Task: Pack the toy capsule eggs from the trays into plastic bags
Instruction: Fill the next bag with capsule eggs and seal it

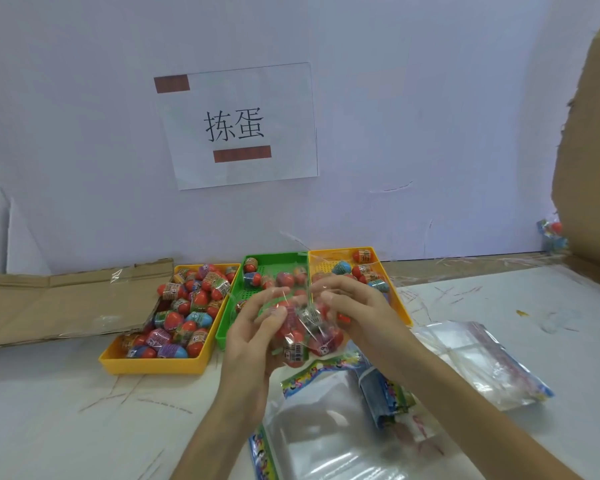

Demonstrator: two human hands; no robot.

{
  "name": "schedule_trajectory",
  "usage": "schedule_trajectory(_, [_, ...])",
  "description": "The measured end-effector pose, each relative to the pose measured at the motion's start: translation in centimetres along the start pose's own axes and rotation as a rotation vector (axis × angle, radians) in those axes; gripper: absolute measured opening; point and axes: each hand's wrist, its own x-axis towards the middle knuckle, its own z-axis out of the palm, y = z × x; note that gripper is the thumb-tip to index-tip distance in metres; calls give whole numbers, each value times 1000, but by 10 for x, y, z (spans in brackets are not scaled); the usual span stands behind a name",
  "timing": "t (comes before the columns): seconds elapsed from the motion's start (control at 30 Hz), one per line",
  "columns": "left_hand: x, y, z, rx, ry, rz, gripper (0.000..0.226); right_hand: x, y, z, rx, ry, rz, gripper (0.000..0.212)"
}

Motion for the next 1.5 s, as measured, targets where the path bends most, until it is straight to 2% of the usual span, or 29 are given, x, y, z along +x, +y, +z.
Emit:
schedule_trajectory(0.13, [-2,4,1,-3,21,-16,25,-2,2,1,-72,48,-32,11])
schedule_trajectory(0.43, [2,4,-3,-274,-111,-156,38,-1,1,0,61,70,-13,19])
schedule_trajectory(0.57, [5,1,-3,-250,4,-187,35,-2,-1,1,115,91,-15,22])
schedule_trajectory(0.7, [2,-2,-5,-215,134,-134,11,-3,-1,1,63,119,-24,25])
schedule_trajectory(0.8, [4,0,-6,-267,151,-147,6,-3,2,2,42,105,-28,25])
schedule_trajectory(0.93, [4,0,-6,-407,55,-201,5,0,5,0,77,98,-13,22])
schedule_trajectory(1.03, [4,0,-9,-445,-67,-245,3,0,4,-1,57,2,-20,26])
schedule_trajectory(1.1, [3,1,-12,-458,-134,-253,22,-1,4,-1,37,-57,-10,28])
schedule_trajectory(1.23, [1,7,-11,-491,-211,-272,71,-1,1,-1,68,-41,-25,27])
schedule_trajectory(1.27, [0,8,-10,-463,-219,-274,73,-1,0,-1,79,-48,-33,27])
schedule_trajectory(1.37, [-4,9,-3,-326,-192,-262,48,-2,0,-2,48,-48,-36,26])
schedule_trajectory(1.5, [-4,11,1,-181,-149,-188,28,-2,1,-1,55,-55,-26,26])
